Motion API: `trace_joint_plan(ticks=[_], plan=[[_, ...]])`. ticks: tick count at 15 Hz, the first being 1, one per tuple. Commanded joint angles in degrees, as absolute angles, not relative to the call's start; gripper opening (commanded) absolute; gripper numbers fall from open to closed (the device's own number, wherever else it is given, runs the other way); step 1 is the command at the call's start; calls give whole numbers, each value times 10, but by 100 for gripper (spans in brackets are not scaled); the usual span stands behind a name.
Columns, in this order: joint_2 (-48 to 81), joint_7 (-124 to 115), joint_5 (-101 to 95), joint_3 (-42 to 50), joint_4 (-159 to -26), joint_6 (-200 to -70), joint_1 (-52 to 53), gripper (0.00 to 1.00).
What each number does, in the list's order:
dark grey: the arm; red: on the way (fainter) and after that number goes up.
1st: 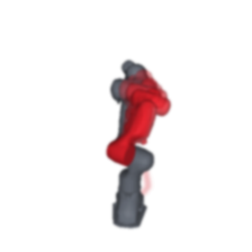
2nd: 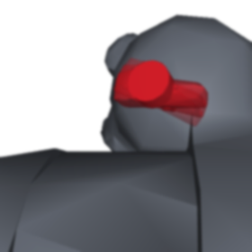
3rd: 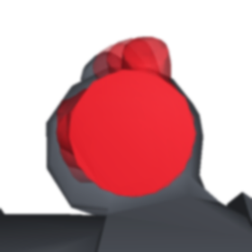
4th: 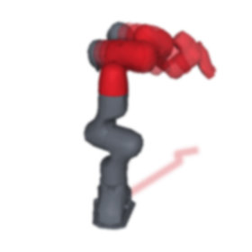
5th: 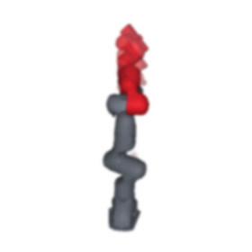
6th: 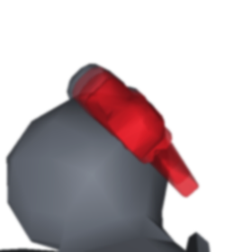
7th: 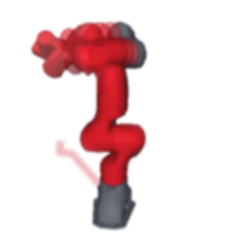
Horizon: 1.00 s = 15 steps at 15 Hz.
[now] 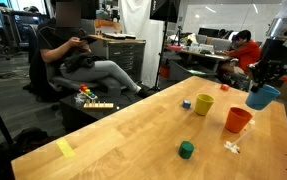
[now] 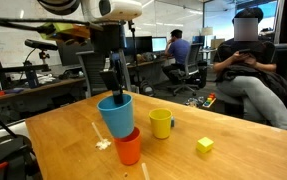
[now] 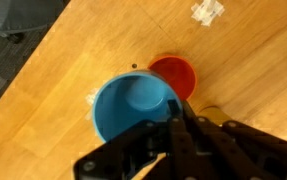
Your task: Stack the three cups
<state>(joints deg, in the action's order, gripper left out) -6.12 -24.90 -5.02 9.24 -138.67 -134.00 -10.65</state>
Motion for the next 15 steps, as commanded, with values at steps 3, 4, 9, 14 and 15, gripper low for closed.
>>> trace_joint_plan(ticks=[3,4,9,14,15], plan=[[-57,-209,3,93,-1403,-1382,-105,1],[-54,-203,15,93,-1402,-1386,-104,1],[-35,-191,42,91,-1397,-1406,-101,1],[-10,-181,59,90,-1389,-1412,-98,1],[-5,-179,60,90,-1388,-1413,-98,1]])
